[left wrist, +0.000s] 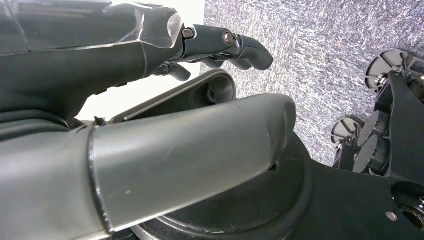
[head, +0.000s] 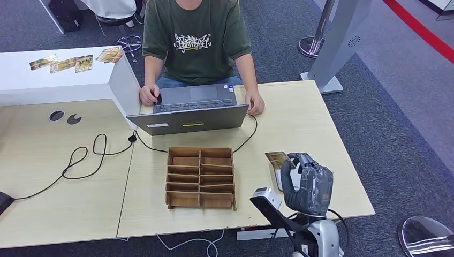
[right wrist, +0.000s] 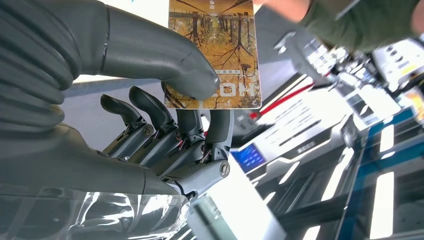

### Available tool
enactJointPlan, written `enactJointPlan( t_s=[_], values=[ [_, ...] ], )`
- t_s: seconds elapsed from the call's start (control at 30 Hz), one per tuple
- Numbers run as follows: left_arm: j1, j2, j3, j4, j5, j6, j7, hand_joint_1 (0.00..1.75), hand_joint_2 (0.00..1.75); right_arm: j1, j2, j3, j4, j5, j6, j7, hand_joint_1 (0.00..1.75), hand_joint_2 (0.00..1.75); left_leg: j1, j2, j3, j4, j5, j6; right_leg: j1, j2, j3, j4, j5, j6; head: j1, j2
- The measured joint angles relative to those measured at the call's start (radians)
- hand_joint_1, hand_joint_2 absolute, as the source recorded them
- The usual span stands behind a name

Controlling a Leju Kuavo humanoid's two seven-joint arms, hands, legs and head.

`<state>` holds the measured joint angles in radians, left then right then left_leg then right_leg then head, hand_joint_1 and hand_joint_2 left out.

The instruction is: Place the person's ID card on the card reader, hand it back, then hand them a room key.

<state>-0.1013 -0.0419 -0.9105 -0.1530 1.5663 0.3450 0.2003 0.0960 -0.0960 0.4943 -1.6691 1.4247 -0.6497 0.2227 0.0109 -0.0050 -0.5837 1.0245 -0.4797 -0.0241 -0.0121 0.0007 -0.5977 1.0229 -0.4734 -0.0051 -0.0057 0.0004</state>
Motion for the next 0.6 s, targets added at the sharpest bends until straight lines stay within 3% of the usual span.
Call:
enactJointPlan(
  t_s=[0.27,0.6],
  values=[
    [0.000,-0.003,0.006,0.000,0.000,0.002,0.000,0.00,0.00,0.052,0.030,-0.104,-0.069,0.032,0.000,0.004,1.75,1.75,0.000,0.000,0.000,0.000,0.000,0.000,0.000,0.000,0.000,0.000,0.000,0.000,0.000,0.000],
    [0.000,-0.007,0.016,0.000,-0.009,0.001,0.008,0.00,0.00,0.055,0.064,-0.162,-0.098,0.037,0.000,-0.026,1.75,1.75,0.000,0.000,0.000,0.000,0.000,0.000,0.000,0.000,0.000,0.000,0.000,0.000,0.000,0.000]
  ],
)
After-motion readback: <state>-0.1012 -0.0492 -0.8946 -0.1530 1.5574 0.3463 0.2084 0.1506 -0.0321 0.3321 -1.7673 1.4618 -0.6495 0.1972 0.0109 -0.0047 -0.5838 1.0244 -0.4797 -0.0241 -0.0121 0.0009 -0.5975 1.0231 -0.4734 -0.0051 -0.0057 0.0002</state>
